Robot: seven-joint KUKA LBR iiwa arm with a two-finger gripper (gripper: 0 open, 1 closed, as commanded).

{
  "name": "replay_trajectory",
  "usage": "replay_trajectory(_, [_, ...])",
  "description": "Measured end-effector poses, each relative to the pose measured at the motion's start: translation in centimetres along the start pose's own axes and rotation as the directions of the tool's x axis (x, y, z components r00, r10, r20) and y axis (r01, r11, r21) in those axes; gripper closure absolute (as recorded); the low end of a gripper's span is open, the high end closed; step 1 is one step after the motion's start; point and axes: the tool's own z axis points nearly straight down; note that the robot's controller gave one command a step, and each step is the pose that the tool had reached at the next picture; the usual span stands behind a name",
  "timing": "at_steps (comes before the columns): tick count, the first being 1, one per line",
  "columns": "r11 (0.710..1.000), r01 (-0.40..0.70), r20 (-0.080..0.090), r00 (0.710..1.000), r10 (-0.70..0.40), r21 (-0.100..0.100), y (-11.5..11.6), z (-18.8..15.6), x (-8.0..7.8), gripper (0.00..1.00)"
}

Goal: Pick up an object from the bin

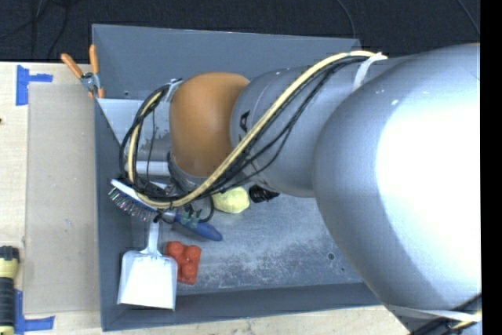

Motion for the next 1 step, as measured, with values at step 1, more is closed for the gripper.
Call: replay_trajectory(1, [1.0, 0.001, 0.003, 1.0, -0.001, -0.002, 0.03, -1.77, -0.08, 1.0])
